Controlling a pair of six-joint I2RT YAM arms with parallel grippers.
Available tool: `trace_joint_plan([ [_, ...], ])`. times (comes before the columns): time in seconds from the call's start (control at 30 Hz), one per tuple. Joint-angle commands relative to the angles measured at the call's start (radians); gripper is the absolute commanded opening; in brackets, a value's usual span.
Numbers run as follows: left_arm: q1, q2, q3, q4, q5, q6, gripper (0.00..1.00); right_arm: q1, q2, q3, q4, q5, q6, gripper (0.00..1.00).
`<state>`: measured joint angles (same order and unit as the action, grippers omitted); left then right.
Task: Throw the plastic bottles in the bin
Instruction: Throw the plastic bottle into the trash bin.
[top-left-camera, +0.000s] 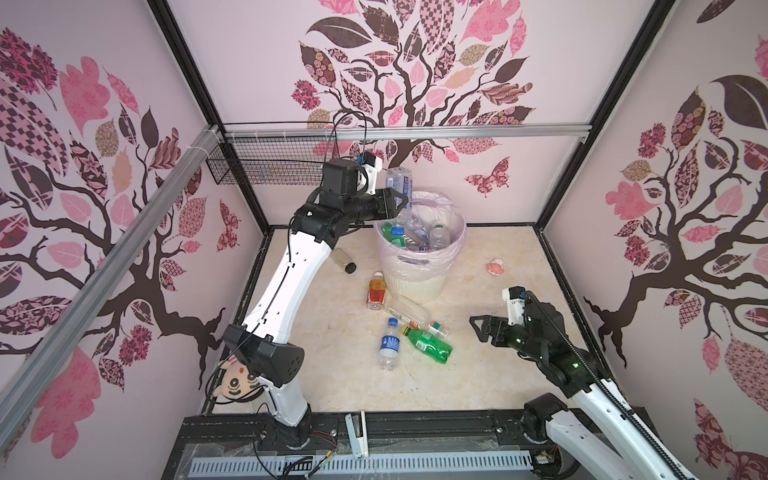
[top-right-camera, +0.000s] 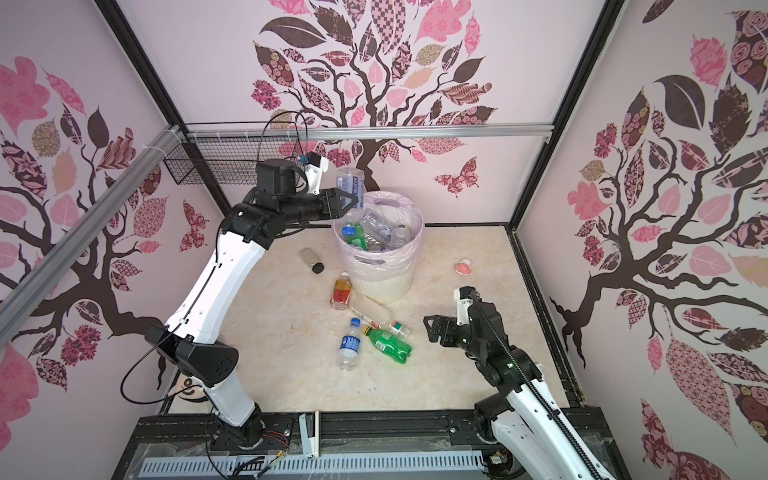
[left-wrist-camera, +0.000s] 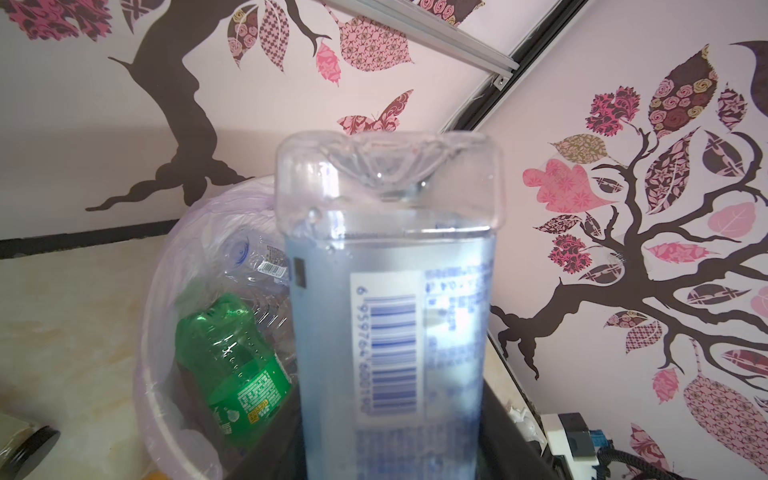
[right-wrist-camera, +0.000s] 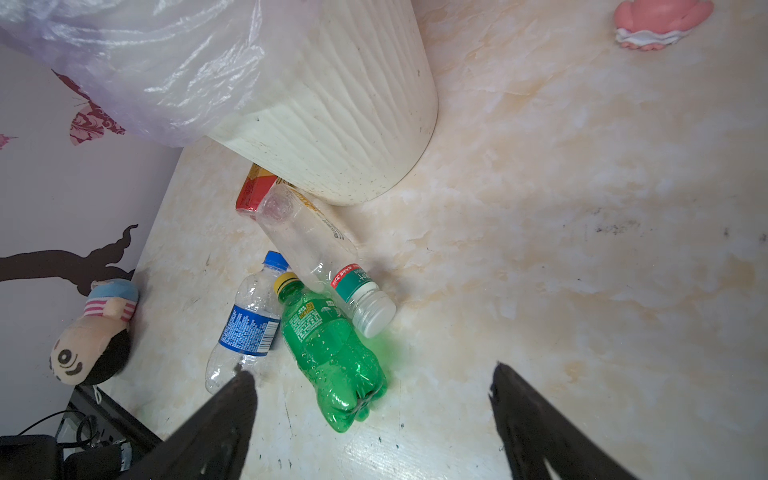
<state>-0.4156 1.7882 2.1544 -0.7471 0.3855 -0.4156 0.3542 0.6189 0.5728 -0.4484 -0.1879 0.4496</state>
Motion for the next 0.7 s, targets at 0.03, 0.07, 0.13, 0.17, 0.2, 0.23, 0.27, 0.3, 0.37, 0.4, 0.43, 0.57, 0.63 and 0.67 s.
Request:
trace_joint_plan([
  [0.03, -0.009, 0.039, 0.056, 0.039, -0.013, -0.003, 0.48, 0.003, -0.015, 0.03, -0.036, -0.008, 0.006, 0.91],
  [0.07, -0.009, 0.046, 0.053, 0.037, -0.021, 0.004, 0.48, 0.003, -0.016, 0.034, -0.039, -0.006, 0.006, 0.91],
  [0.13, -0.009, 0.056, 0.043, 0.033, -0.04, 0.014, 0.48, 0.003, -0.019, 0.036, -0.041, -0.007, 0.007, 0.91],
  [0.17, -0.008, 0.061, 0.037, 0.033, -0.044, 0.018, 0.48, 0.003, -0.02, 0.036, -0.039, -0.009, 0.009, 0.91],
  [0.2, -0.009, 0.064, 0.031, 0.034, -0.049, 0.021, 0.48, 0.003, -0.019, 0.035, -0.038, -0.012, 0.01, 0.91],
  [0.23, -0.009, 0.066, 0.027, 0.033, -0.054, 0.021, 0.49, 0.004, -0.018, 0.033, -0.036, -0.015, 0.013, 0.91],
  [0.27, -0.009, 0.069, 0.025, 0.029, -0.06, 0.024, 0.49, 0.003, -0.015, 0.032, -0.035, -0.018, 0.016, 0.91],
  [0.3, -0.009, 0.071, 0.024, 0.025, -0.07, 0.027, 0.5, 0.004, -0.013, 0.03, -0.032, -0.025, 0.019, 0.91],
  [0.37, -0.009, 0.07, 0.019, 0.024, -0.091, 0.033, 0.54, 0.003, -0.008, 0.025, -0.025, -0.033, 0.025, 0.9],
  [0.4, -0.008, 0.068, 0.015, 0.025, -0.102, 0.039, 0.56, 0.003, -0.005, 0.025, -0.023, -0.038, 0.029, 0.9],
  [0.43, -0.008, 0.067, 0.013, 0.025, -0.114, 0.047, 0.58, 0.004, -0.003, 0.024, -0.02, -0.044, 0.029, 0.9],
  [0.57, -0.005, 0.072, 0.013, 0.02, -0.132, 0.066, 0.63, 0.004, 0.005, 0.026, -0.019, -0.062, 0.029, 0.9],
  [0.63, -0.001, 0.077, 0.013, 0.018, -0.132, 0.067, 0.65, 0.003, 0.009, 0.027, -0.019, -0.069, 0.027, 0.9],
  [0.67, 0.002, 0.077, 0.012, 0.017, -0.132, 0.067, 0.66, 0.004, 0.01, 0.027, -0.021, -0.073, 0.025, 0.9],
])
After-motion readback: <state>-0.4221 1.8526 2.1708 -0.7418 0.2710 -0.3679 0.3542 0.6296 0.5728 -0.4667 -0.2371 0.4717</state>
